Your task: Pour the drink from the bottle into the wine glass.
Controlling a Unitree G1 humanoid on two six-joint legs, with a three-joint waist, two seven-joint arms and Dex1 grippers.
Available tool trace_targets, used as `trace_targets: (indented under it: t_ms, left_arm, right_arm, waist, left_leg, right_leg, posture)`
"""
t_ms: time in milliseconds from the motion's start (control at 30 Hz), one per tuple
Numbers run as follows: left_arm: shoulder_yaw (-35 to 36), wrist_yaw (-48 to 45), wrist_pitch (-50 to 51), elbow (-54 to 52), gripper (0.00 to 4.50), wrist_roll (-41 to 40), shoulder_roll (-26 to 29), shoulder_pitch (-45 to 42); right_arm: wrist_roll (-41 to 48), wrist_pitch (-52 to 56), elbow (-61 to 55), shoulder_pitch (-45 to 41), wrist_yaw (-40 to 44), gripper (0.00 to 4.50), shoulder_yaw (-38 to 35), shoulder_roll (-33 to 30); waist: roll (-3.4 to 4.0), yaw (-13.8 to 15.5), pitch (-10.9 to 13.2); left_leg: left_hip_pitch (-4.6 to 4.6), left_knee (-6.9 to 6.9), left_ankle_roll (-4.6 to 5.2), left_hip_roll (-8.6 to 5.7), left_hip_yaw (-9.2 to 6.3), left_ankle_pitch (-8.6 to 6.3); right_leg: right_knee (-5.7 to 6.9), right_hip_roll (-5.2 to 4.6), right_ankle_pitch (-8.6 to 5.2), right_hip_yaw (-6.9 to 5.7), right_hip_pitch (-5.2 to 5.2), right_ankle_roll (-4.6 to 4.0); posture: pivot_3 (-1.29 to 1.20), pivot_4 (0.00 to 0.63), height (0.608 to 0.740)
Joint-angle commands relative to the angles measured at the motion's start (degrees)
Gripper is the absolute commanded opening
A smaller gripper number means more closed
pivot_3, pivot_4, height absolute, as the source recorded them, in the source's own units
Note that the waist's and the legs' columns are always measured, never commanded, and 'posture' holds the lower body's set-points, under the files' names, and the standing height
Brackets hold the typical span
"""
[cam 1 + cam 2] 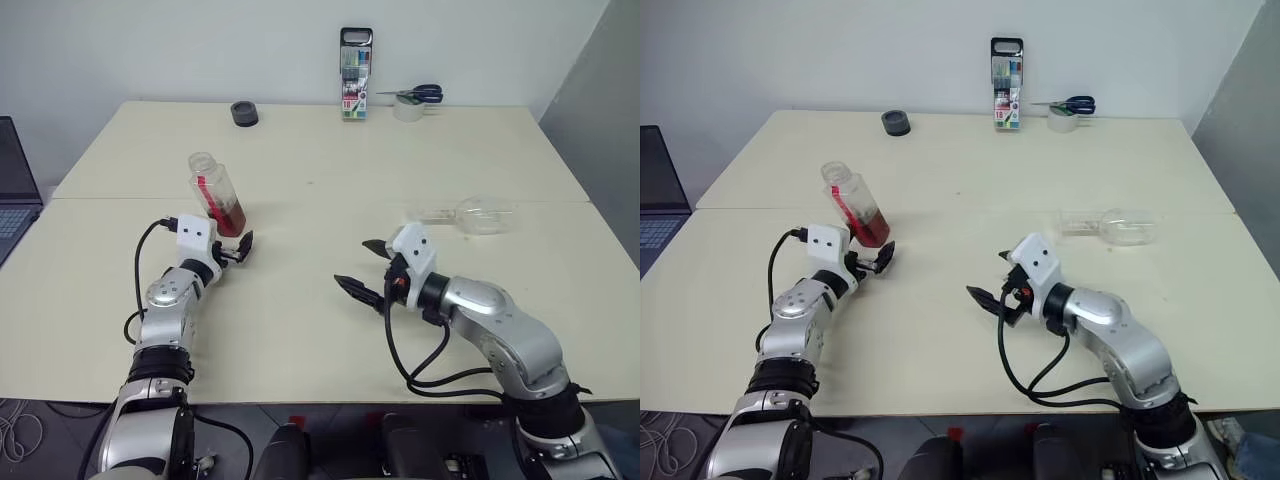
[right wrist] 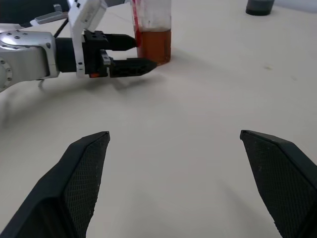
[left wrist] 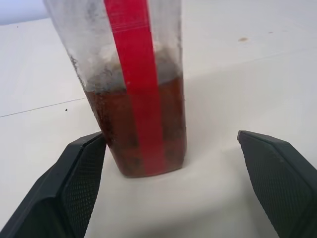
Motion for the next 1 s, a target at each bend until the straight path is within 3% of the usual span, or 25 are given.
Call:
trace_targets:
  t_ms: [33, 133, 267, 367, 500, 567, 767, 1000]
  left_arm:
    - [0.7, -1.9, 2.5, -7.8, 4.49, -2.1, 1.1, 3.4]
    - [0.5, -3.9, 5.3, -15.3, 4.49, -3.5, 1.8, 8.3]
    - [-4.8, -14.6, 11.6, -29.7, 4.49, -8.6, 3.5, 16.2]
    - [-7.6, -19.0, 13.6, -33.8, 4.49, -9.9, 4.5, 16.7]
    - [-12.7, -29.1, 14.9, -35.0, 4.49, -11.3, 6.8, 10.6]
    - [-14.7, -34.0, 14.7, -33.9, 4.49, -11.5, 8.0, 7.3]
    - [-16.0, -40.4, 12.2, -26.5, 4.49, -10.5, 8.1, -1.2]
    - [-15.8, -41.7, 10.8, -22.5, 4.49, -9.8, 6.8, -4.6]
  right_arm:
    - [1.4, 2.2, -5.7, 3.6, -1.7, 4.5, -4.2, -1.5]
    - [4.3, 5.0, -8.3, 8.6, -1.4, 4.5, -8.0, -2.8]
    - [12.2, 13.0, -8.3, 10.8, -8.4, 4.5, -19.9, 4.1]
    - [15.0, 15.9, -6.8, 8.4, -14.5, 4.5, -25.0, 9.7]
    - [23.8, 17.3, 1.5, 0.1, -29.0, 4.5, -37.4, 23.7]
    - [27.3, 16.7, 5.3, -3.7, -33.9, 4.5, -41.9, 27.5]
    - [30.5, 9.2, 16.1, -11.9, -43.4, 4.5, -47.5, 30.5]
    - [32.4, -0.4, 28.5, -16.5, -44.6, 4.5, -48.4, 29.6]
  waist:
    - [0.0, 0.0, 0.0]
    - [0.0, 0.2, 0.0]
    - [0.02, 0.2, 0.0]
    - [0.02, 0.4, 0.0]
    - [0.03, 0.4, 0.0]
    - [0.07, 0.4, 0.0]
    - [0.2, -0.1, 0.0]
    - [0.25, -0.6, 0.0]
  left_leg:
    - [0.0, 0.0, 0.0, 0.0, 0.01, 0.0]
    - [0.0, -0.03, 0.0, 0.01, 0.01, 0.0]
    - [0.06, -0.08, 0.01, 0.07, 0.04, -0.01]
    - [0.14, -0.08, 0.01, 0.06, 0.08, -0.01]
    - [0.22, -0.08, 0.0, 0.11, 0.09, 0.0]
    - [0.23, -0.1, -0.01, 0.14, 0.1, 0.01]
    - [0.22, -0.2, 0.0, 0.1, 0.17, 0.0]
    - [0.22, -0.2, 0.01, 0.11, 0.18, 0.0]
  right_leg:
    - [-0.01, -0.01, 0.0, 0.02, 0.0, 0.0]
    - [-0.06, -0.01, 0.0, 0.02, 0.02, 0.0]
    - [-0.09, 0.0, 0.0, 0.08, 0.08, 0.0]
    - [-0.12, 0.03, 0.0, 0.08, 0.17, 0.0]
    - [-0.03, 0.16, -0.01, 0.09, 0.19, 0.0]
    - [-0.02, 0.23, -0.01, 0.1, 0.19, 0.0]
    - [-0.05, 0.19, 0.0, 0.15, 0.13, -0.01]
    - [-0.01, 0.2, 0.0, 0.18, 0.12, -0.01]
  posture:
    - [0.0, 0.15, 0.74]
    - [0.0, 0.15, 0.74]
    - [0.0, 0.15, 0.74]
    - [0.0, 0.15, 0.74]
    - [0.0, 0.15, 0.74]
    - [0.0, 0.15, 0.74]
    - [0.0, 0.15, 0.74]
    - [0.0, 0.15, 0.74]
